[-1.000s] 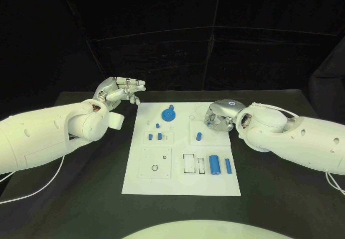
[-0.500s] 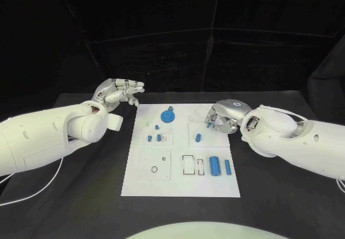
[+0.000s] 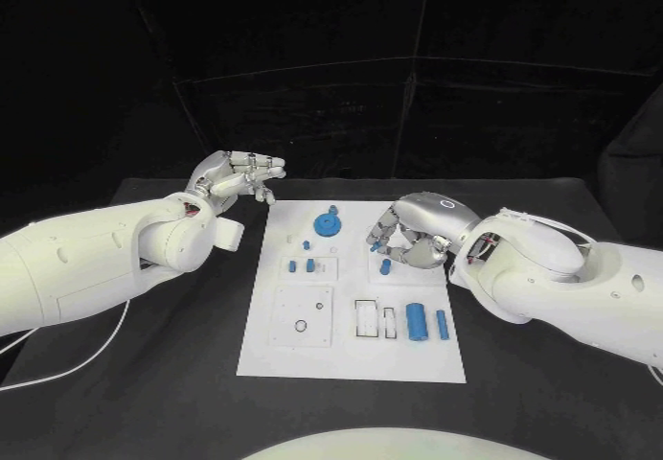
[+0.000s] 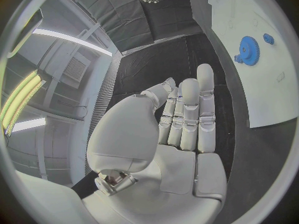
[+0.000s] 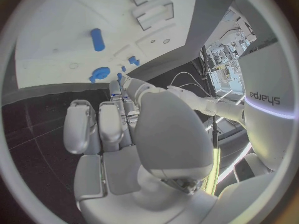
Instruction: Assemble the parts on the task board
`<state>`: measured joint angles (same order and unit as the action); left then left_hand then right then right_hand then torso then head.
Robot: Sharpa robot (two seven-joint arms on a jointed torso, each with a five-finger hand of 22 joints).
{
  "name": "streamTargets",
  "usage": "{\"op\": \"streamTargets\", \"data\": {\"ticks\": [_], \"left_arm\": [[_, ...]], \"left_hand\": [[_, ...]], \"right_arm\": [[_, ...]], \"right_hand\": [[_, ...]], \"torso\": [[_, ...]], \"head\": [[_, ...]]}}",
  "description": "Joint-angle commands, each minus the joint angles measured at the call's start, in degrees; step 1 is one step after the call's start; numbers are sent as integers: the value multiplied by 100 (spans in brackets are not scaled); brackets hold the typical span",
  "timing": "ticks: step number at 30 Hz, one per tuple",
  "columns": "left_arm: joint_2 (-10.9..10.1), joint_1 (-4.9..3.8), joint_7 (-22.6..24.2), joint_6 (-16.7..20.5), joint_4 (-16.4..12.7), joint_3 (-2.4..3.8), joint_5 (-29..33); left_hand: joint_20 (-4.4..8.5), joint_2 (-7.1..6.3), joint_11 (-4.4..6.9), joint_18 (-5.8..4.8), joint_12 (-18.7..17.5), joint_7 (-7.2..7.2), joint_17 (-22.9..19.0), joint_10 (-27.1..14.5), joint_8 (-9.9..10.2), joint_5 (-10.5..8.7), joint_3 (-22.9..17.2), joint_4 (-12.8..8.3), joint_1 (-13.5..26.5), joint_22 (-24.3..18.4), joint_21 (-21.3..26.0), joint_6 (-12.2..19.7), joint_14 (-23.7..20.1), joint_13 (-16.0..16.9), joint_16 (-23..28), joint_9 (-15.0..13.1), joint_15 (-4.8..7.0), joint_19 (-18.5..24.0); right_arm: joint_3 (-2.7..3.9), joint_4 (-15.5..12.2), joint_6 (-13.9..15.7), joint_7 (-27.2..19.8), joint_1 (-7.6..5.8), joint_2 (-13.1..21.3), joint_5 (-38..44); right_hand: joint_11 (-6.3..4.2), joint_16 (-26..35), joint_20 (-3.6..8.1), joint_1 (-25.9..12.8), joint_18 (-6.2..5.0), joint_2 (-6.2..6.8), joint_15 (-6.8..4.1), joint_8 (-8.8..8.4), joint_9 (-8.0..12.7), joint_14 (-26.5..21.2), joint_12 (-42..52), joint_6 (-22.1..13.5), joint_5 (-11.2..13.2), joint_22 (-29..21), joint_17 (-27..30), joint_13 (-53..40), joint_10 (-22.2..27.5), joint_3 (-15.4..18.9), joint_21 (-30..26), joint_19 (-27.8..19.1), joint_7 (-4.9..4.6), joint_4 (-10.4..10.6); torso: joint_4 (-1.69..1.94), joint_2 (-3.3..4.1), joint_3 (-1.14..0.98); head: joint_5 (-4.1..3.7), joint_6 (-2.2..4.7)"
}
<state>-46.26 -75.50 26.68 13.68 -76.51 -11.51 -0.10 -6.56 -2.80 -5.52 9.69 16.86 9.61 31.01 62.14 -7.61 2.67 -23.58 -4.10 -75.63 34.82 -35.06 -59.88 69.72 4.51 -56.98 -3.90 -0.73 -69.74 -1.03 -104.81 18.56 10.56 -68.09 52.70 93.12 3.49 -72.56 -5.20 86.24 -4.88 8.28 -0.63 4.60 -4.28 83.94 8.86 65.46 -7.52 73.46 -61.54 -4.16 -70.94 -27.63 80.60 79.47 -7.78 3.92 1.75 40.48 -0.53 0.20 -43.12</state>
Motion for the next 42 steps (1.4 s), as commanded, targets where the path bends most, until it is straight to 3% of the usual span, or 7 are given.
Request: {"op": "streamTargets", "data": {"ticks": [1, 5, 13, 18, 24, 29, 42], "left_arm": [[17, -10, 38, -16, -18, 5, 23], [48, -13, 34, -18, -22, 5, 23], [99, -20, 28, -23, -35, 6, 23], [113, -30, 22, -25, -52, 7, 23], [137, -41, 15, -29, -77, 7, 23], [150, -45, 15, -31, -88, 7, 23], [176, -47, 3, -39, -78, 7, 23]], "left_hand": [[28, 46, 0, 76, 28, 9, -8, -35, -31, 28, -11, 1, 3, -6, 35, 14, -41, 1, -28, 0, 8, 26], [27, 42, -2, 75, 34, 12, -13, -42, -31, 28, -8, -1, 5, -9, 38, 20, -44, 1, -30, 1, 6, 25], [27, 41, -3, 75, 35, 13, -14, -43, -31, 28, -8, -1, 5, -9, 39, 20, -44, 1, -30, 1, 6, 25], [27, 41, -3, 75, 35, 13, -14, -43, -31, 28, -8, -1, 5, -9, 39, 20, -44, 1, -30, 1, 6, 25], [27, 41, -3, 75, 35, 13, -14, -43, -31, 28, -8, -1, 5, -9, 39, 20, -44, 1, -30, 1, 6, 25], [27, 41, -3, 75, 35, 13, -14, -43, -31, 28, -8, -1, 5, -9, 39, 20, -44, 1, -30, 1, 6, 25], [26, 41, -5, 74, 43, 15, -19, -48, -32, 28, -7, -1, 8, -12, 42, 24, -46, 0, -33, 1, 4, 23]], "right_arm": [[7, -53, 172, -185, -14, -109, -154], [6, 43, 103, -242, -13, -344, -198], [-31, 441, -199, -416, 22, -945, -228], [-149, 642, -326, -508, 75, -1198, -230], [-209, 848, -474, -566, 216, -1403, -194], [-272, 939, -611, -579, 299, -1494, -157], [-309, 1111, -748, -594, 409, -1635, -61]], "right_hand": [[23, -17, 0, -69, 113, -11, -31, -26, 5, 150, -33, 37, -35, 11, 0, 9, -22, -7, 30, 53, -21, -39], [24, -17, 0, -73, 113, -11, -31, -27, 5, 150, -34, 38, -37, 13, 1, 10, -21, -10, 31, 54, -23, -41], [30, -23, -3, -93, 115, -8, -27, -37, 9, 151, -44, 30, -51, 21, 0, 11, -13, -23, 37, 57, -28, -58], [35, -23, -5, -110, 119, -10, -23, -45, 11, 151, -52, 24, -60, 41, 5, 13, -6, -32, 50, 69, -33, -65], [38, -21, -8, -122, 122, -15, -20, -50, 13, 149, -59, 18, -70, 53, 13, 14, 1, -40, 57, 74, -37, -73], [39, -24, -8, -123, 121, -16, -20, -51, 14, 150, -60, 17, -71, 48, 8, 14, 2, -42, 55, 71, -37, -75], [42, -27, -11, -140, 123, -14, -17, -55, 15, 150, -66, 14, -77, 59, 9, 14, 7, -43, 61, 77, -40, -83]], "torso": [[17, -13, 20], [32, -14, 41], [9, 1, 18], [24, 3, 23], [30, -6, 29], [15, -11, 14], [12, -7, 10]], "head": [[59, -19], [165, -63], [382, -176], [423, -208], [474, -276], [536, -348], [597, -402]]}}
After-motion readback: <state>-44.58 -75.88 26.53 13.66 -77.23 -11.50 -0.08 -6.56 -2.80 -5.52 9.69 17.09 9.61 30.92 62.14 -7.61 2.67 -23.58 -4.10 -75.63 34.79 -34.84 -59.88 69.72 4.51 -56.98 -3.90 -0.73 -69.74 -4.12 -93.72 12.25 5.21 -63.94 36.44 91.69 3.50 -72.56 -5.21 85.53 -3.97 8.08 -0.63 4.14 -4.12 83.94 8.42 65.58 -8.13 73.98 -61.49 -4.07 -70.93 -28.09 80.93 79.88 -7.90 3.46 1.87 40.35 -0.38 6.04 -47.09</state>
